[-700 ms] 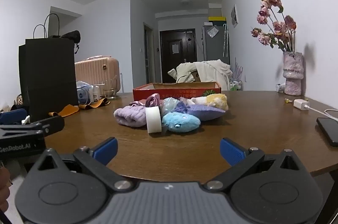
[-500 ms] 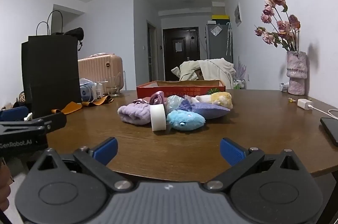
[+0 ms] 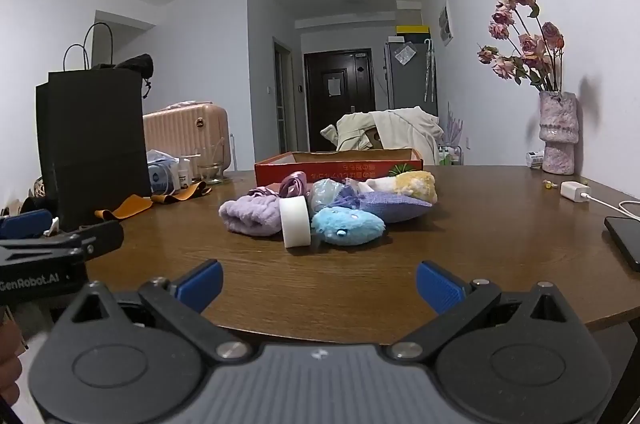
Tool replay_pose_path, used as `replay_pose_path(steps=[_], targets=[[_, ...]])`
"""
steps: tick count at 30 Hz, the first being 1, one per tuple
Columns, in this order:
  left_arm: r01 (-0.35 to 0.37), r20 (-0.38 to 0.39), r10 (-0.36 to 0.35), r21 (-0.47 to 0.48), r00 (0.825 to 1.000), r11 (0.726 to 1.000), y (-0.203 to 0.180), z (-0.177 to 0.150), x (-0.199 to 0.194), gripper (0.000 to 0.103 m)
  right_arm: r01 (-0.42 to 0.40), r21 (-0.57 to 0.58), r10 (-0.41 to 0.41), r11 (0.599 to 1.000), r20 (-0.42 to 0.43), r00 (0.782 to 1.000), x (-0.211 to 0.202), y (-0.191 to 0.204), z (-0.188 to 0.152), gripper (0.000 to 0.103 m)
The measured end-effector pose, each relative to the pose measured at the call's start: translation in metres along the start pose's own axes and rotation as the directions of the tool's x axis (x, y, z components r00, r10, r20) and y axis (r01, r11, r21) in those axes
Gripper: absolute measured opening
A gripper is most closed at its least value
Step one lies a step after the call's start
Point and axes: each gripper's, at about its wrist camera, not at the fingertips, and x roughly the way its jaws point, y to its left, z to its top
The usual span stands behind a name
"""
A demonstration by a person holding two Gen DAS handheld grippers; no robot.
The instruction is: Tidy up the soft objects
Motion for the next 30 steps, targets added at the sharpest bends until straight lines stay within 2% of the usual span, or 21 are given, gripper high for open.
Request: replay_pose_path(steps=[30], targets=[[0.000, 0.008, 0.000, 0.000, 1.000, 1.000, 0.0010, -0.0005, -0.0008, 0.103, 0.004, -0.003, -0.004, 1.000, -0.011, 1.000, 0.0026, 0.0005, -0.0037, 0.103]])
